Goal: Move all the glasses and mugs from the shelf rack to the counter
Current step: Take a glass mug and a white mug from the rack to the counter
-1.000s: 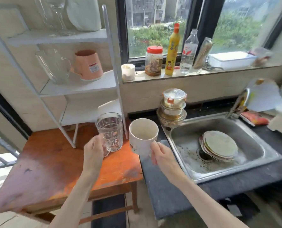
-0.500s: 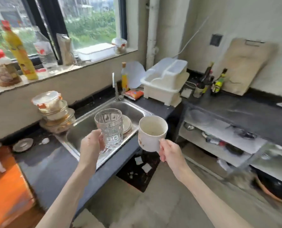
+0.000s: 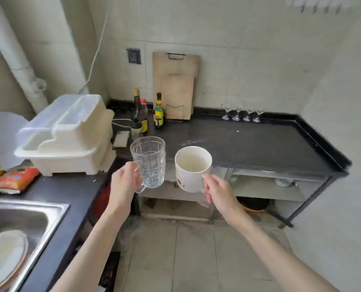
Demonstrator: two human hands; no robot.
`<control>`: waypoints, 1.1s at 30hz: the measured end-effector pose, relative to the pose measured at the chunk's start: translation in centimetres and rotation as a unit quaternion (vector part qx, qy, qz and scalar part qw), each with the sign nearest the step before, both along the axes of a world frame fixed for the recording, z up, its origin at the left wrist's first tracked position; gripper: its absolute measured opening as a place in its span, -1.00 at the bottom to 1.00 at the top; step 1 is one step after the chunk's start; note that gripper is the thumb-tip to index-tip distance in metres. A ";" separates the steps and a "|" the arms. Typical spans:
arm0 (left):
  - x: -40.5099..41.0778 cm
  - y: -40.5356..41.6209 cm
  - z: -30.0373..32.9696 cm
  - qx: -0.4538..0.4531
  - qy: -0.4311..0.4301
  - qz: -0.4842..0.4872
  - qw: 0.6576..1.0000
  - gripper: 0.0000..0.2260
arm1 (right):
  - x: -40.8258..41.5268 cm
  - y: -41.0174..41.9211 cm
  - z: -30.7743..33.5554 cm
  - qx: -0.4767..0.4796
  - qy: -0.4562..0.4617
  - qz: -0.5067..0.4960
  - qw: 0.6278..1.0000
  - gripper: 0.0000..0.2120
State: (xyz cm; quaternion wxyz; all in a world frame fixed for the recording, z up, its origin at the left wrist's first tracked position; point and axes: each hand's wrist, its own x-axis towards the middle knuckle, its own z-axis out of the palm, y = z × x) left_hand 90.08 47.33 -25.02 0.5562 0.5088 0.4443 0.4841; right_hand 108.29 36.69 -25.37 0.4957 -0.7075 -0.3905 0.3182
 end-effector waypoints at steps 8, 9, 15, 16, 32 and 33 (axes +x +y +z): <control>15.6 8.2 -0.5 0.007 0.060 -0.129 0.990 -0.76 | 13.9 4.5 0.6 0.009 0.061 -0.135 0.989 -0.67; 17.6 9.0 -0.9 0.001 0.062 -0.143 0.988 -0.78 | 15.6 5.0 0.4 0.010 0.069 -0.145 0.987 -0.67; 29.2 13.7 -3.7 -0.032 0.063 -0.186 0.980 -0.69 | 26.6 8.6 -1.7 0.001 0.094 -0.178 0.980 -0.67; 31.2 14.6 -4.0 -0.037 0.065 -0.188 0.979 -0.70 | 28.8 9.4 -2.1 0.001 0.097 -0.177 0.979 -0.67; 55.7 24.4 -8.8 -0.131 0.178 -0.153 0.963 -0.84 | 56.0 21.8 -6.8 -0.097 0.106 -0.167 0.975 -0.67; 56.7 25.2 -9.2 -0.154 0.183 -0.152 0.959 -0.88 | 57.0 22.8 -7.2 -0.112 0.106 -0.162 0.975 -0.67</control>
